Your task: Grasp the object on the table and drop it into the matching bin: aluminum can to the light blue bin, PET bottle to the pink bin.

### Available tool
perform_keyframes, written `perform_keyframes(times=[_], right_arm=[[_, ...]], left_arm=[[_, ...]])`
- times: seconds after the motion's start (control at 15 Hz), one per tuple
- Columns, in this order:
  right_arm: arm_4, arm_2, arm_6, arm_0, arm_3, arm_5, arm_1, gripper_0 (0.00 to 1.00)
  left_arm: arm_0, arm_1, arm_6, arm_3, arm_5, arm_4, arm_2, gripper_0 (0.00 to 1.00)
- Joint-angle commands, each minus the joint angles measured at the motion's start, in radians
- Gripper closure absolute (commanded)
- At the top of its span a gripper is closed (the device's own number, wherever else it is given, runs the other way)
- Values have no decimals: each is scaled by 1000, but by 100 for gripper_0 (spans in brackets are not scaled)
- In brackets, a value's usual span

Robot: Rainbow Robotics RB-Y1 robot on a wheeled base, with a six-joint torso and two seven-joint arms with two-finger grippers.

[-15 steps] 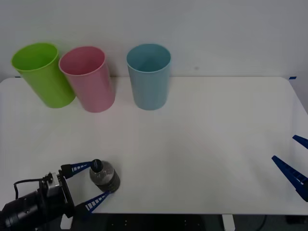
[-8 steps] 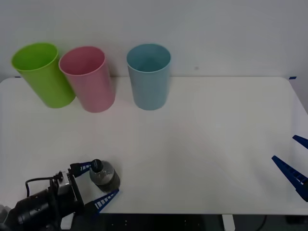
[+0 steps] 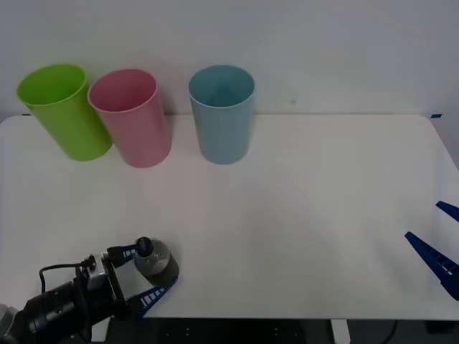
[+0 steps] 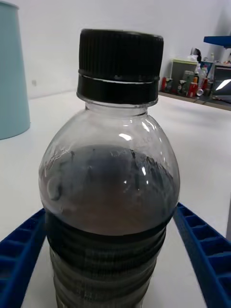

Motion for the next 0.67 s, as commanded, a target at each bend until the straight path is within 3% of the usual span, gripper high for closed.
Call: perform_keyframes(times=[0.07, 0.4, 0.67], right_arm=[[0, 0, 0, 0, 0, 0, 0, 0], [0, 0, 0, 0, 0, 0, 0, 0], [0, 0, 0, 0, 0, 0, 0, 0]], left_arm=[[-1, 0, 4, -2, -1, 2, 0, 100], [1, 2, 7, -2, 0, 18, 6, 100], [13, 40, 8, -2, 2, 89, 12, 100]])
